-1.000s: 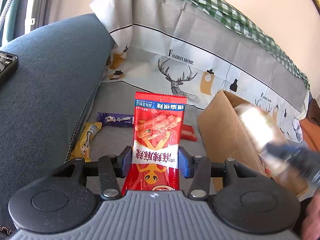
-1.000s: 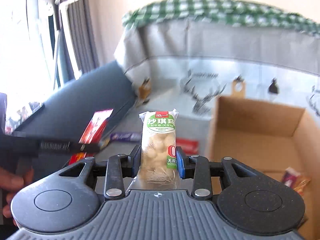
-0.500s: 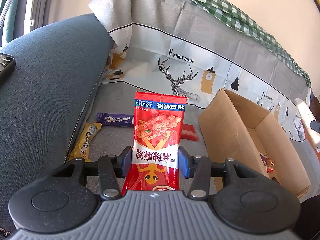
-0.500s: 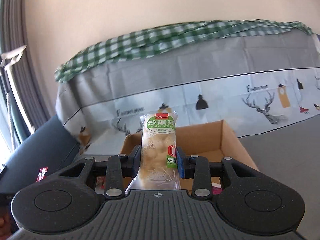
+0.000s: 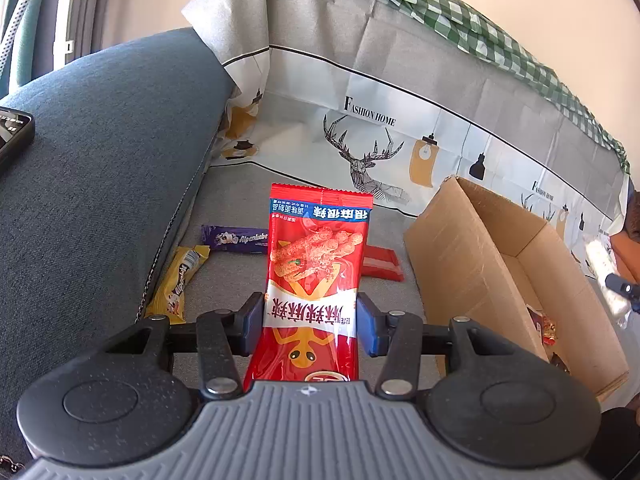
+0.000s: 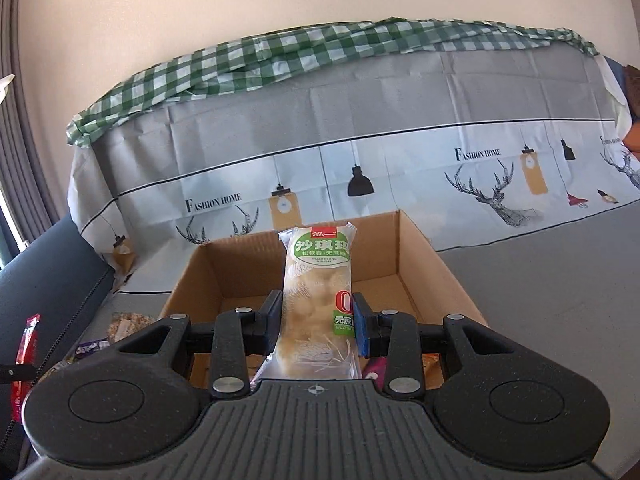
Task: Organize snacks
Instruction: 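Lift both bags and carry them over the cardboard box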
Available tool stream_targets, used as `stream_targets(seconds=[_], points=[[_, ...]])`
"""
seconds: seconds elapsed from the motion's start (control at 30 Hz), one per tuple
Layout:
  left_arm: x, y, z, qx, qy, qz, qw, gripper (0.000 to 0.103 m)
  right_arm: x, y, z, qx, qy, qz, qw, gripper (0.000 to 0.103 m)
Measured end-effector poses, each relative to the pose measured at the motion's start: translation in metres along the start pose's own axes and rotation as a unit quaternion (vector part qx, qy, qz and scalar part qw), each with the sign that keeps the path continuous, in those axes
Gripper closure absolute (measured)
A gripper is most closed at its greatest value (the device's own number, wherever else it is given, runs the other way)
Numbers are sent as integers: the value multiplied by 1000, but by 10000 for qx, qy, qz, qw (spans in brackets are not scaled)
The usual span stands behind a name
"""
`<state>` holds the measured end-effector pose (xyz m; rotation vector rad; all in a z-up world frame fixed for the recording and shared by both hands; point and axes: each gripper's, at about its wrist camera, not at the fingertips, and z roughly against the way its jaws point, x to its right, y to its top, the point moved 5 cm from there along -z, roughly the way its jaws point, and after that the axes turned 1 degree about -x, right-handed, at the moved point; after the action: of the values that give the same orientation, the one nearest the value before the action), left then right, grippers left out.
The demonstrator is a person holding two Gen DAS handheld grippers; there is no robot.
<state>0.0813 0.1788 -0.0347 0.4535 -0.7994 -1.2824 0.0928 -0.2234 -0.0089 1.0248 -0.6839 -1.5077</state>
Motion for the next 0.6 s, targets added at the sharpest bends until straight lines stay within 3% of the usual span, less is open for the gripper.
stream_targets(seconds=[0.27, 0.6], points=[[5, -1, -3, -19, 101, -153, 9998, 50, 18, -11, -8, -80, -42, -166, 9998, 66], [10, -2, -6, -72, 277, -325, 9991, 50, 4, -11, -7, -34, 62, 263, 9996, 66]])
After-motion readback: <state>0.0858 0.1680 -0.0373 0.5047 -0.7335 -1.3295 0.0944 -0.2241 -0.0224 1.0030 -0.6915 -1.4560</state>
